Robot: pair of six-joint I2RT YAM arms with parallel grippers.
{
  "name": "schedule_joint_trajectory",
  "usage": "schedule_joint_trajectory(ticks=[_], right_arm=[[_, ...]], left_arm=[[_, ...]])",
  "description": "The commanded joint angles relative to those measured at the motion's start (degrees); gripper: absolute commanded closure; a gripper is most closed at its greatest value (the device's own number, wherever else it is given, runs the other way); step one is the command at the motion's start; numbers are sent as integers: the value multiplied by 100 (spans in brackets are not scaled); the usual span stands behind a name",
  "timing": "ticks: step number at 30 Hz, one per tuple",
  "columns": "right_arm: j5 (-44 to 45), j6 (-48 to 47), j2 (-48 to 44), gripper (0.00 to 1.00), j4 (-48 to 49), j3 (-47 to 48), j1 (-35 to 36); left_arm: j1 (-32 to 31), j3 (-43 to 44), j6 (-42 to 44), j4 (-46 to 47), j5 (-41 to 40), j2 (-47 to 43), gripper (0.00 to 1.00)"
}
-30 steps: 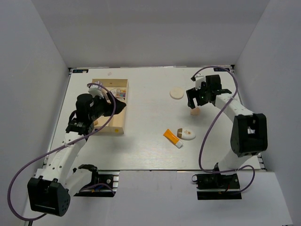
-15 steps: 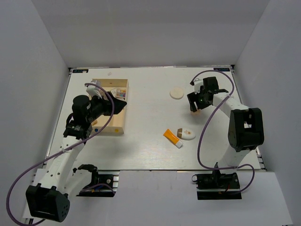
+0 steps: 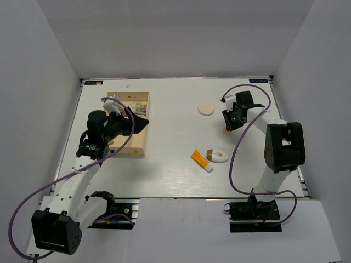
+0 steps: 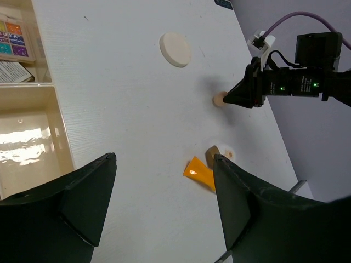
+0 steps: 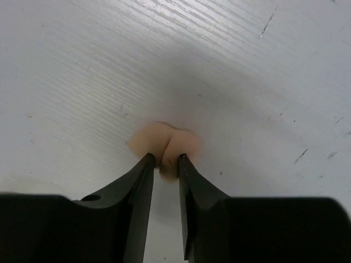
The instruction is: Organize the makeup
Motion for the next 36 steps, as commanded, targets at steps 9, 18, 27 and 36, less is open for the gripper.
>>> schedule_joint_trajectory(ticks=[9, 18, 27, 36], right_arm=[[-317, -242, -196, 100, -286, 224, 28], [-940, -251, -934, 100, -514, 452, 404], [-2117, -172, -840, 100, -716, 1381, 1739], [-2636, -119, 996, 100, -1278, 3798, 3059]], left_arm=[[-112, -36, -33, 57, -47, -95, 19], [-112, -18, -41, 57, -74, -130, 19], [-112, 8, 20, -5, -257, -464, 19], [-112, -27, 275, -365, -1505, -1808, 19]])
